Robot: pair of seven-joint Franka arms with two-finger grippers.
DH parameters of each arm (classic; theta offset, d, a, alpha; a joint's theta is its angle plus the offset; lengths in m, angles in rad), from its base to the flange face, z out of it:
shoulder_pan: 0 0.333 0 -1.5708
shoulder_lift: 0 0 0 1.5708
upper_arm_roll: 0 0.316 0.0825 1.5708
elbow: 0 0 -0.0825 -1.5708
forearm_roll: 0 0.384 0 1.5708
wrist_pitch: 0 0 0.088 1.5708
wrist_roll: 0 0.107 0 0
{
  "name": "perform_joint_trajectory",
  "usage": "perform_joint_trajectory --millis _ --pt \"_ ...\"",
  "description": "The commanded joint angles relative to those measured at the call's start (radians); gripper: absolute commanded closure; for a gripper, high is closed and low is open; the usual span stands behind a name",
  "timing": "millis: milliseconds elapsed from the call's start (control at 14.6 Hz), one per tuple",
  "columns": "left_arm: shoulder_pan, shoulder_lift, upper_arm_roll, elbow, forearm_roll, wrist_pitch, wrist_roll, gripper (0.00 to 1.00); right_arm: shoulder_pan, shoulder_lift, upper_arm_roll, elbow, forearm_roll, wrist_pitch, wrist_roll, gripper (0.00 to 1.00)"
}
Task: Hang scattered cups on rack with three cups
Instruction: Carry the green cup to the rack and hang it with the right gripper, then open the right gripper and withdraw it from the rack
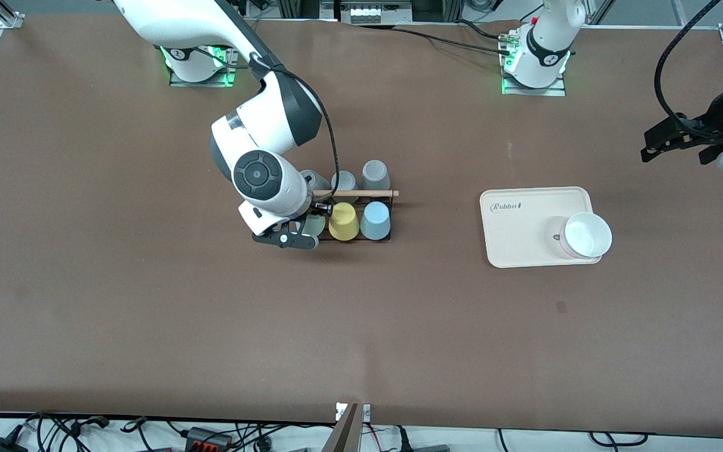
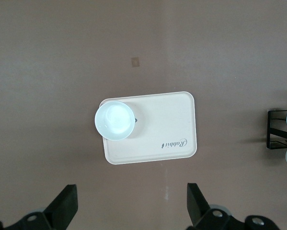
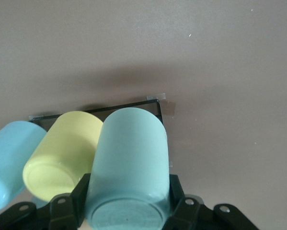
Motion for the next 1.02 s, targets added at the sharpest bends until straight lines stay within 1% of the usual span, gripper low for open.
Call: perform_joint_trajectory --millis 0,273,341,478,614,751,888,956 --pt "0.007 -0.018 -0.007 -0.01 0.004 -0.004 -0.005 0.0 0.001 0.04 -0.001 0.033 0.008 0.013 0.017 0.86" --pt "0.007 -0.017 -0.009 -0.01 0.004 -0.002 -0.005 0.0 -0.002 0.061 -0.001 0.033 0.008 0.015 0.017 0.86" --pt "0.007 -0.017 -0.009 -0.01 0.004 -0.004 -0.005 0.0 -0.002 0.061 -0.001 0.033 0.008 0.015 0.018 0.83" --pt "0.007 -0.017 -0.009 -0.01 0.004 -0.002 -0.005 0.0 -0.003 0.063 -0.001 0.033 0.008 0.012 0.032 0.0" --pt "0.007 -0.017 -0.009 -0.01 0.004 -0.002 -0.005 0.0 -0.006 0.052 -0.003 0.038 0.008 0.001 0.058 0.0" --pt "0.007 -0.015 -0.009 -0.012 0.004 -0.002 -0.005 0.0 -0.012 0.031 -0.012 0.071 0.006 -0.033 0.059 0.0" --pt "0.007 -0.017 -0.009 -0.012 0.004 -0.002 -0.005 0.0 -0.034 0.024 -0.018 0.123 0.0 -0.094 0.056 0.0" --pt "0.007 -0.017 -0.007 -0.012 0.004 -0.002 -0.005 0.0 -0.055 0.006 -0.018 0.159 -0.001 -0.135 0.05 0.0"
